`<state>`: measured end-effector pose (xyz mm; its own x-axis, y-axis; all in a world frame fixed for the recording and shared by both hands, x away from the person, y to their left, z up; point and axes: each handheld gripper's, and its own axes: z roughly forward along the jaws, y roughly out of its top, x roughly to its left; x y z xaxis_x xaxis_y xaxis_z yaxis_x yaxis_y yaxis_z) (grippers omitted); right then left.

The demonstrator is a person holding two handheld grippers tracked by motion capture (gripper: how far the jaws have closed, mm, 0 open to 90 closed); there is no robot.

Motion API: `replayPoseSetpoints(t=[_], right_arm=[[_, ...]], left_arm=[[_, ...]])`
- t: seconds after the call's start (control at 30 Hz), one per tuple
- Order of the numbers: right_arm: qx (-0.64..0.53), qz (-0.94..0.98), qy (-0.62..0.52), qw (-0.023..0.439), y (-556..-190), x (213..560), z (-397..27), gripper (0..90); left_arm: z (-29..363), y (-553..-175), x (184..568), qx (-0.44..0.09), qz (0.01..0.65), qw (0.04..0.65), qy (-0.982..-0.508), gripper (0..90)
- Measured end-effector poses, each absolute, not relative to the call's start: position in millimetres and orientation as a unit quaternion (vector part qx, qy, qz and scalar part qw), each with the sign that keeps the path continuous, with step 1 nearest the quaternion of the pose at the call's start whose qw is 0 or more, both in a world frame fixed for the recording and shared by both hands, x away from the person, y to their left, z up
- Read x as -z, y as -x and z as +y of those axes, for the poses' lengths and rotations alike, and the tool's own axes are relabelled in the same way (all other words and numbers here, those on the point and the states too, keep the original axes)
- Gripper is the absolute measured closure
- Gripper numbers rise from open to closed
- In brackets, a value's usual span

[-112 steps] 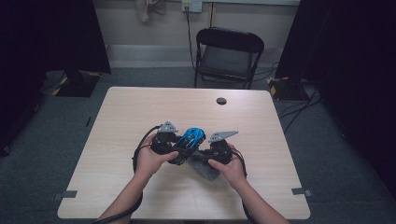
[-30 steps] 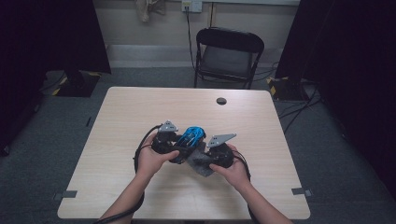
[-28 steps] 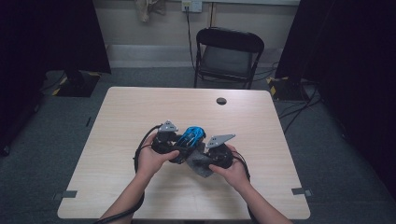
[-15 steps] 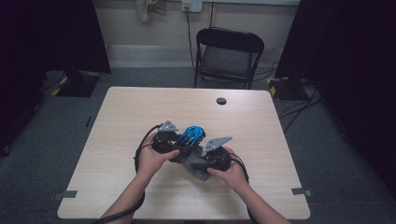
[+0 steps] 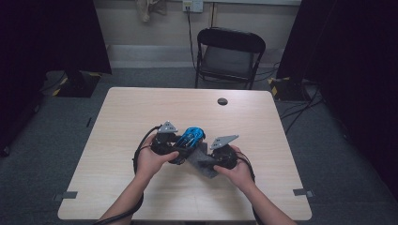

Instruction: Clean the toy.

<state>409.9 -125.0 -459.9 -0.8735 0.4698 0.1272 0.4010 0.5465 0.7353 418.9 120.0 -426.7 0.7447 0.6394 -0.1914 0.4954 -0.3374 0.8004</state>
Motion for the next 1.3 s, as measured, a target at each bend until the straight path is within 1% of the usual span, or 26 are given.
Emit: replayPoseSetpoints(t=[0.23,0.3,0.5,0.8,1.3], right_arm=[[-0.402,0.864,-0.294,0.072,-426,452,-151,68.6],[-0.400,0.862,-0.301,0.082,-428,449,-154,68.6],[-0.401,0.859,-0.305,0.088,-432,443,-155,68.6],[-0.405,0.869,-0.273,0.078,-426,443,-137,68.6],[-0.405,0.884,-0.227,0.047,-411,453,-109,68.6]], left_arm=[[123,-415,430,-0.078,0.345,0.449,-0.821,28.3],[123,-414,432,-0.077,0.343,0.445,-0.823,28.3],[122,-413,437,-0.074,0.343,0.443,-0.825,28.3],[118,-414,439,-0.070,0.344,0.448,-0.822,28.3],[115,-416,433,-0.076,0.344,0.458,-0.816,28.3]])
